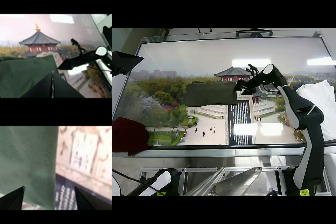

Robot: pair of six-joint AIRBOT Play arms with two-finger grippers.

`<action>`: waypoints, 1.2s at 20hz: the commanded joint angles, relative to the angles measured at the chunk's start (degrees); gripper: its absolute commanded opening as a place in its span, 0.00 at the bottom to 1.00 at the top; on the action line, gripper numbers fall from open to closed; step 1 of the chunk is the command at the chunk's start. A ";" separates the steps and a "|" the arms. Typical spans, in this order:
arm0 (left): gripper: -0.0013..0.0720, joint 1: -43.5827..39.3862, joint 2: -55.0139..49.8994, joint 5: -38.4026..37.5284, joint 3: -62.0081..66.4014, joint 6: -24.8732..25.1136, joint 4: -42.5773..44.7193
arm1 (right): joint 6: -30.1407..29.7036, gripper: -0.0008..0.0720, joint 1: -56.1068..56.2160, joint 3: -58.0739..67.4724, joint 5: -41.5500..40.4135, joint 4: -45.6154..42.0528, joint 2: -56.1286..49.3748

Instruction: Fold the shirts.

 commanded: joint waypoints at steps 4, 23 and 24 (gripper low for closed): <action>0.04 0.07 0.04 -0.15 0.00 0.07 0.11 | -4.76 0.94 4.31 -0.02 -7.65 10.34 -3.37; 0.04 0.07 0.04 -3.41 0.00 -0.02 0.09 | 23.69 0.04 -40.52 0.07 3.45 -2.54 37.16; 0.04 0.04 0.04 -4.17 0.00 0.00 0.09 | 25.07 0.04 -44.54 0.02 9.05 -7.17 38.88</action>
